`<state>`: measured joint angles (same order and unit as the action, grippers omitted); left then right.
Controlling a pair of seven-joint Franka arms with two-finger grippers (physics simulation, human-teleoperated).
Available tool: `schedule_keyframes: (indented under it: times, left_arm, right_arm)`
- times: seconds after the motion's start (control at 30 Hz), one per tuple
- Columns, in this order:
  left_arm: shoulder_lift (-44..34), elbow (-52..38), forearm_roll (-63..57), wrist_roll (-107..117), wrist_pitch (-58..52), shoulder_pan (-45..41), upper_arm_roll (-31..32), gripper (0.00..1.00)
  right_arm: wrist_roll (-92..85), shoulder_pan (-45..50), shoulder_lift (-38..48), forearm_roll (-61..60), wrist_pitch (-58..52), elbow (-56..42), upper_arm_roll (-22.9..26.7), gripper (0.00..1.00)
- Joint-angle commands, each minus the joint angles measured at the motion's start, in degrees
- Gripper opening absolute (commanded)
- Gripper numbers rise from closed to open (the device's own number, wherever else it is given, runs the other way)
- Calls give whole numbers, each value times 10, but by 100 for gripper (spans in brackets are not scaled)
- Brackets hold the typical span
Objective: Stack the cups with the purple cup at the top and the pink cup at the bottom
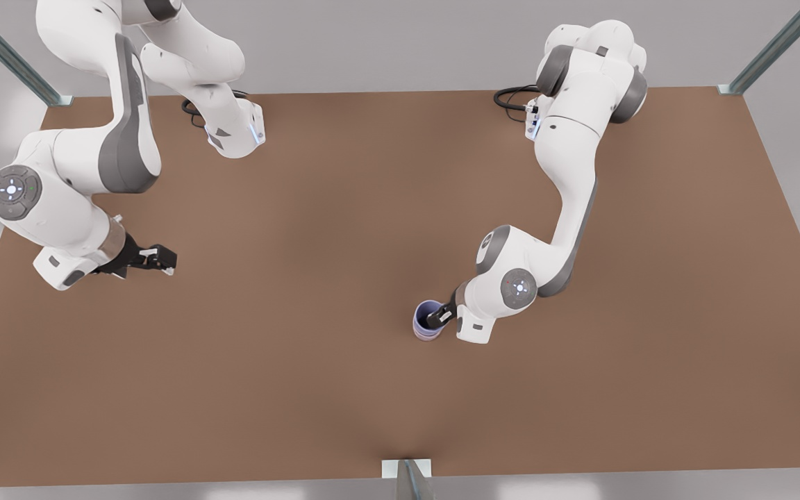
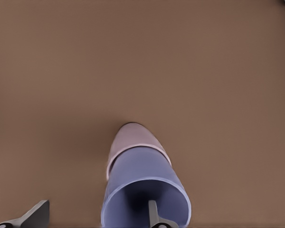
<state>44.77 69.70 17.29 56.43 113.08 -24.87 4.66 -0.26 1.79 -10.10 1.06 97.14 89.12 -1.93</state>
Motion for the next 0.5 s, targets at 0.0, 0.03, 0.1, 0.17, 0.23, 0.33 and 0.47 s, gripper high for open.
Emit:
schedule_keyframes:
  times: [0.0,0.03,0.1,0.17,0.23,0.33,0.47]
  left_arm:
    - [-3,0,1,0,-4,0,0,99]
    - [-10,0,1,1,-7,0,0,99]
    - [-49,-4,-5,2,-102,4,-3,99]
    - [-135,-7,-62,-123,-255,39,-40,99]
    - [-193,-8,-176,-447,-329,112,-40,99]
    - [-324,132,-200,-633,-257,211,-39,100]
    - [-361,173,-226,-627,-259,213,-51,100]
  right_arm:
    - [-1,-1,0,0,0,0,0,100]
    - [-1,0,0,-1,-1,0,0,100]
    - [-1,1,0,-1,-1,-1,0,100]
    - [-1,1,0,-2,0,-1,0,100]
    - [-1,1,0,-2,0,0,0,100]
    - [0,1,0,-3,3,-1,0,100]
    - [14,2,0,-4,6,0,0,100]
